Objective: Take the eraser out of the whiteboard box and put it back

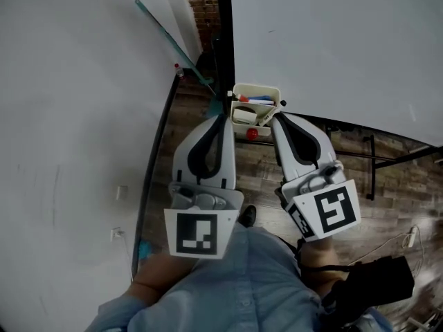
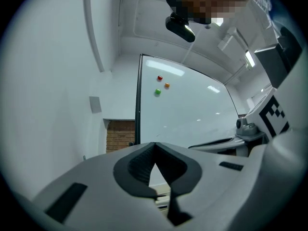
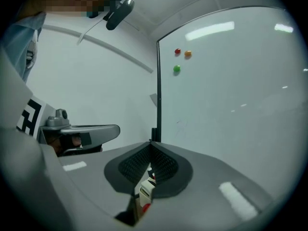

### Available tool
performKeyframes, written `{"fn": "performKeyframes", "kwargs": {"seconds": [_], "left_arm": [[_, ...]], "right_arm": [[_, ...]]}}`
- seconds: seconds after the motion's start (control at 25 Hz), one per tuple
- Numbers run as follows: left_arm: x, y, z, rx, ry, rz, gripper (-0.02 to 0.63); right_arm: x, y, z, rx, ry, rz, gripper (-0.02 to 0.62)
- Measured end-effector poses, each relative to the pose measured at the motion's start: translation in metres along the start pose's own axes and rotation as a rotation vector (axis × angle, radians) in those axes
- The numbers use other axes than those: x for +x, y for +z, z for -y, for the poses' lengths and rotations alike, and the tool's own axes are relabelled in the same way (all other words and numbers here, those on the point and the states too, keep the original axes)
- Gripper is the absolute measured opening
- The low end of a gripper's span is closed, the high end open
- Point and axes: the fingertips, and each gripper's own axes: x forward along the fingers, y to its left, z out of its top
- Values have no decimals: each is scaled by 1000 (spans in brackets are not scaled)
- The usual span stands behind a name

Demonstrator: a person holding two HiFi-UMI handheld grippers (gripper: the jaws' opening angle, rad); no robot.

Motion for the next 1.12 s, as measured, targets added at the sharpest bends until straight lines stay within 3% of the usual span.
{"fn": "performKeyframes", "kwargs": {"seconds": [1.12], "left_arm": [[6, 8, 16, 9, -28, 15, 5]], "right_arm": [[-6, 14, 5, -1, 2, 36, 0]]}}
